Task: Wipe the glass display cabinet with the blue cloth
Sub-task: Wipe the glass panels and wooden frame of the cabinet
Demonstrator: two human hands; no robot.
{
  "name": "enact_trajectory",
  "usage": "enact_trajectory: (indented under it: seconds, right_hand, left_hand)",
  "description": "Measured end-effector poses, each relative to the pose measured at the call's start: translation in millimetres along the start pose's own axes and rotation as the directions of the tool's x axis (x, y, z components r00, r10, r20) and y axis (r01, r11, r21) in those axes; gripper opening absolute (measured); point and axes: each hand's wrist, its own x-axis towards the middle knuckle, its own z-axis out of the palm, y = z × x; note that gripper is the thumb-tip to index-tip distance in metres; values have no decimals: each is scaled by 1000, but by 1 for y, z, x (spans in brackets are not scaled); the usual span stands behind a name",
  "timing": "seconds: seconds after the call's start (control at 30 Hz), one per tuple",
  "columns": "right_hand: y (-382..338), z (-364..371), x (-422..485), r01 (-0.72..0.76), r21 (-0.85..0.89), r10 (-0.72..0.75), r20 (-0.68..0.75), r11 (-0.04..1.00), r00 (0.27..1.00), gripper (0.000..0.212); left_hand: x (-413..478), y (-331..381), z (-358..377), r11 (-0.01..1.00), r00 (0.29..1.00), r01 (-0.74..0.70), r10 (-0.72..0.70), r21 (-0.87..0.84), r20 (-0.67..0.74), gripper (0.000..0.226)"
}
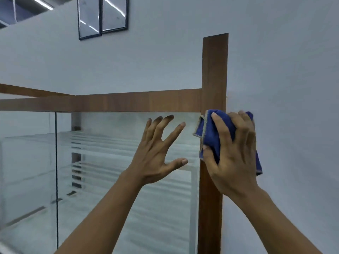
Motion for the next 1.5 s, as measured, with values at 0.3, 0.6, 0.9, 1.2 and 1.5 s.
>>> enact_trajectory:
  seconds: [0.3, 0.6, 0.9, 1.2, 1.5]
  right_hand:
    - [-44, 25, 2, 240, -640, -143, 200, 730, 969, 61]
    - [-111, 133, 14, 147, -578, -75, 146, 803, 986, 67]
    - [-92, 118, 0, -330, -737, 281, -196, 590, 939, 73]
    - [-118, 149, 12, 248, -699, -54, 287, 671, 956, 62]
    - [-147, 184, -2, 363, -585, -137, 395, 725, 909, 65]
  left_hand:
    - [-8, -48, 9, 995, 995, -73, 68, -73, -69, 67]
    - [-36, -139, 10, 999, 975, -43, 38, -20, -220, 55]
    - [-64, -211, 17, 998, 968, -70, 66, -8, -244, 59]
    - [-68, -219, 25, 992, 959, -107, 87, -61, -271, 64]
    - [-65, -215, 29, 996, 962, -89, 89, 12, -258, 66]
